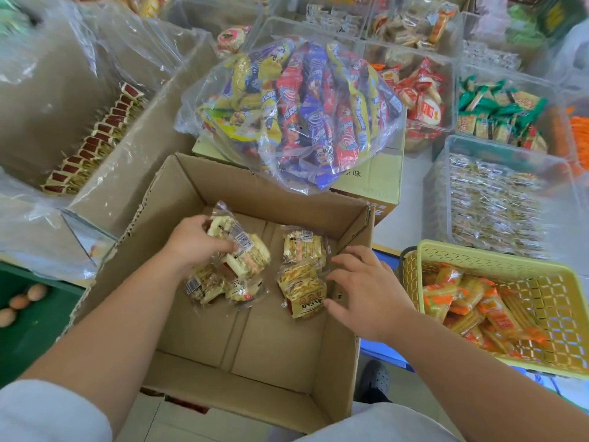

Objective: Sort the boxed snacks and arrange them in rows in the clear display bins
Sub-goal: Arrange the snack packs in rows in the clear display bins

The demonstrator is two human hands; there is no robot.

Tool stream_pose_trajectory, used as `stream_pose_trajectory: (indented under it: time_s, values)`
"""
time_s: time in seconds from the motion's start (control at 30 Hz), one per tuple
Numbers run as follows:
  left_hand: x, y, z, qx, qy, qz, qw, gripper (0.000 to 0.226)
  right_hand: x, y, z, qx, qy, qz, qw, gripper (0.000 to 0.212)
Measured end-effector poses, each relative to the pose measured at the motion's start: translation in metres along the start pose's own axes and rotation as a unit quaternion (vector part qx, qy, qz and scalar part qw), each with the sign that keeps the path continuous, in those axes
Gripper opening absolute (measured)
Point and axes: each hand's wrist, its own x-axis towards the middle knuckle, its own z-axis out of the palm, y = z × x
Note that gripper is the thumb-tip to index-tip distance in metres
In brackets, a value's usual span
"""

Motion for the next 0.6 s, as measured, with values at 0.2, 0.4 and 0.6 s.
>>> stream_pose_trajectory:
  time_s: [0.2,0.4,0.6]
  values:
    - [-0.012,-0.041,-0.014,0.049,-0.081,-0.068,0.993,0.046,-0.002,-0.002,-0.002,0.008,0.006,-0.001,1.0,0.066]
    - [-0.008,-0.05,-0.018,0.054,-0.162,-0.09,0.981,0.039,0.0,-0.002,-0.001,-0.009,-0.002,-0.001,1.0,0.068]
    - [-0.012,-0.052,-0.02,0.121,-0.232,-0.073,0.962,0.046,0.001,-0.001,0.001,-0.01,0.007,-0.003,1.0,0.065]
